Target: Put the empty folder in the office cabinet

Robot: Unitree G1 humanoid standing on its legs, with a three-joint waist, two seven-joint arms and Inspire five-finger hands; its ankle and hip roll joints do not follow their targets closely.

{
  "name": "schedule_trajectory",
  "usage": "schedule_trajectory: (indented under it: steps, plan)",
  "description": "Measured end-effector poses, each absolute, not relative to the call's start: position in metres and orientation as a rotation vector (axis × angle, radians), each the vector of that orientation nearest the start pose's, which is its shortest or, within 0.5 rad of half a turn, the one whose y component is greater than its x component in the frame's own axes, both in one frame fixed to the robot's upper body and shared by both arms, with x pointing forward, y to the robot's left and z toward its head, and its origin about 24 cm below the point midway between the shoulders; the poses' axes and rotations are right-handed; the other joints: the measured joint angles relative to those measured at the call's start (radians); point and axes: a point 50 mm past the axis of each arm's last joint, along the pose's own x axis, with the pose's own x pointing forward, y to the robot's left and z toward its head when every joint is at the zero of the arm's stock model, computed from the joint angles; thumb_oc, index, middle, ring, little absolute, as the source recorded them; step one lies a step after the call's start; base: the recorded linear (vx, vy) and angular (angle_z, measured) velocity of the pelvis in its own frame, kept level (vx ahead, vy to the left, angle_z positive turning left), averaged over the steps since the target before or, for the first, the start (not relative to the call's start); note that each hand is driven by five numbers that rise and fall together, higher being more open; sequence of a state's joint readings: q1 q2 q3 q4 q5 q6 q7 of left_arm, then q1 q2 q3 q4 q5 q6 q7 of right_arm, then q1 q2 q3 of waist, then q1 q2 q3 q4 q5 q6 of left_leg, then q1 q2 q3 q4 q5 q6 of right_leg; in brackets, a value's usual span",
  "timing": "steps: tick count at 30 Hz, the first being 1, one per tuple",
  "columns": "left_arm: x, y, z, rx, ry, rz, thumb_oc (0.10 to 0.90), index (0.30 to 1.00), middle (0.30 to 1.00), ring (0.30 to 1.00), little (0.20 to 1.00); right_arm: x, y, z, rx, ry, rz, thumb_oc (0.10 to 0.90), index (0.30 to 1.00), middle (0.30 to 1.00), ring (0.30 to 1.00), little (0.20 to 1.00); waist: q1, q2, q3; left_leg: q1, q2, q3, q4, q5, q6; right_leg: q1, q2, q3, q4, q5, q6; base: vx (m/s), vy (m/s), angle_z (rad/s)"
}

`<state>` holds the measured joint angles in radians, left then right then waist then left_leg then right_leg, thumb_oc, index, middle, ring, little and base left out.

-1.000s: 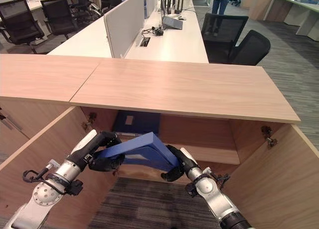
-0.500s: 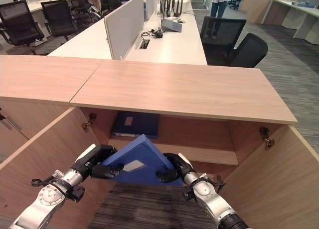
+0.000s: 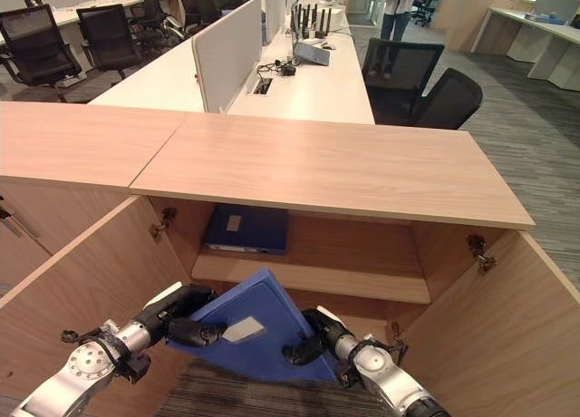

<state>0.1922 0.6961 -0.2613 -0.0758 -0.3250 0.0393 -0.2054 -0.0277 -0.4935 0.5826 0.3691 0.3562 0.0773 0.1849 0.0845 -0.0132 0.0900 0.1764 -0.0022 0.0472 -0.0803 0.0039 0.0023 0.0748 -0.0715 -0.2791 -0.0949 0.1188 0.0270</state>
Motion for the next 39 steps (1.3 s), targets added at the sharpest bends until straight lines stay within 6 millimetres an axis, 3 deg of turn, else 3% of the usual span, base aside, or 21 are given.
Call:
schedule_trajectory:
  steps: [6, 8, 11, 16, 20, 23, 25, 28, 31, 39]
  plan:
    - [0.183, 0.213, 0.007, 0.126, 0.292, -0.312, 0.800, 0.900, 0.900, 0.900, 0.900, 0.156, -0.159, -0.093, -0.098, 0.770, 0.508, 0.400, 0.300, 0.300, 0.300, 0.300, -0.007, 0.004, -0.002, -0.003, 0.000, 0.000, 0.000, -0.004, 0.000, 0.000, 0.000, -0.001, 0.000, -0.005, 0.007, 0.00, 0.000, -0.01]
    - [0.175, 0.214, -0.004, 0.087, 0.331, -0.268, 0.800, 0.900, 0.900, 0.900, 0.900, 0.155, -0.162, -0.094, -0.119, 0.769, 0.489, 0.400, 0.300, 0.300, 0.300, 0.300, -0.007, 0.005, -0.003, -0.005, 0.001, -0.001, -0.004, -0.010, -0.003, 0.000, 0.000, -0.002, 0.000, -0.005, 0.007, 0.00, -0.004, 0.02]
    - [0.154, 0.222, -0.027, -0.022, 0.401, -0.119, 0.800, 0.900, 0.900, 0.900, 0.900, 0.152, -0.182, -0.094, -0.134, 0.770, 0.386, 0.400, 0.300, 0.300, 0.300, 0.300, -0.001, 0.009, -0.011, -0.013, 0.000, -0.004, -0.004, -0.013, -0.005, -0.006, -0.002, -0.004, 0.000, -0.006, 0.007, -0.01, -0.008, 0.02]
    - [0.099, 0.252, -0.080, -0.078, 0.698, 0.163, 0.800, 0.900, 0.900, 0.900, 0.900, 0.149, -0.228, -0.094, -0.157, 0.790, 0.114, 0.400, 0.300, 0.300, 0.300, 0.300, 0.000, 0.003, -0.016, -0.028, 0.001, -0.014, -0.001, -0.007, 0.004, -0.017, 0.000, -0.014, 0.000, -0.009, 0.008, -0.01, -0.008, 0.06]
    - [0.067, 0.253, -0.111, -0.130, 0.875, 0.268, 0.800, 0.900, 0.900, 0.900, 0.900, 0.144, -0.242, -0.104, -0.072, 0.832, -0.060, 0.400, 0.300, 0.300, 0.300, 0.300, 0.002, 0.001, -0.019, -0.031, 0.000, -0.028, 0.000, 0.000, 0.006, -0.016, -0.004, -0.030, 0.000, -0.012, 0.012, -0.01, 0.001, 0.12]
    - [0.043, 0.248, -0.132, -0.181, 1.035, 0.322, 0.800, 0.900, 0.900, 0.900, 0.900, 0.144, -0.233, -0.114, 0.080, 0.857, -0.161, 0.400, 0.300, 0.300, 0.300, 0.300, 0.000, 0.000, -0.019, -0.034, 0.000, -0.028, 0.000, 0.000, 0.006, -0.017, -0.004, -0.031, 0.000, -0.013, 0.012, 0.00, 0.000, 0.00]
    - [0.019, 0.240, -0.149, -0.252, 1.161, 0.397, 0.800, 0.900, 0.900, 0.900, 0.900, 0.145, -0.219, -0.124, 0.274, 0.881, -0.264, 0.400, 0.300, 0.300, 0.300, 0.300, 0.000, 0.007, -0.017, -0.033, 0.000, -0.026, 0.000, -0.002, 0.006, -0.016, -0.004, -0.030, 0.000, -0.013, 0.012, 0.00, 0.000, 0.00]
    - [0.015, 0.229, -0.159, -0.338, 1.214, 0.477, 0.800, 0.900, 0.900, 0.900, 0.900, 0.152, -0.199, -0.126, 0.494, 0.854, -0.352, 0.400, 0.300, 0.300, 0.300, 0.300, 0.003, 0.018, -0.013, -0.035, 0.000, -0.028, -0.001, -0.002, 0.005, -0.017, -0.004, -0.031, 0.000, -0.011, 0.010, 0.00, 0.000, 0.00]
    - [-0.004, 0.222, -0.173, -0.358, 1.373, 0.566, 0.800, 0.900, 0.900, 0.900, 0.900, 0.169, -0.182, -0.123, 0.743, 0.768, -0.448, 0.400, 0.300, 0.300, 0.300, 0.300, -0.001, 0.035, -0.022, -0.034, 0.001, -0.027, -0.001, -0.005, -0.001, -0.017, -0.003, -0.029, 0.000, -0.010, 0.008, 0.01, 0.000, -0.01]
    - [-0.036, 0.217, -0.174, -0.351, 1.511, 0.632, 0.800, 0.900, 0.900, 0.900, 0.900, 0.213, -0.190, -0.097, 1.061, 0.503, -0.622, 0.400, 0.300, 0.300, 0.300, 0.300, 0.004, 0.030, -0.024, -0.032, 0.002, -0.026, 0.000, -0.003, 0.004, -0.015, -0.001, -0.028, 0.000, -0.011, 0.006, 0.01, 0.000, 0.00]
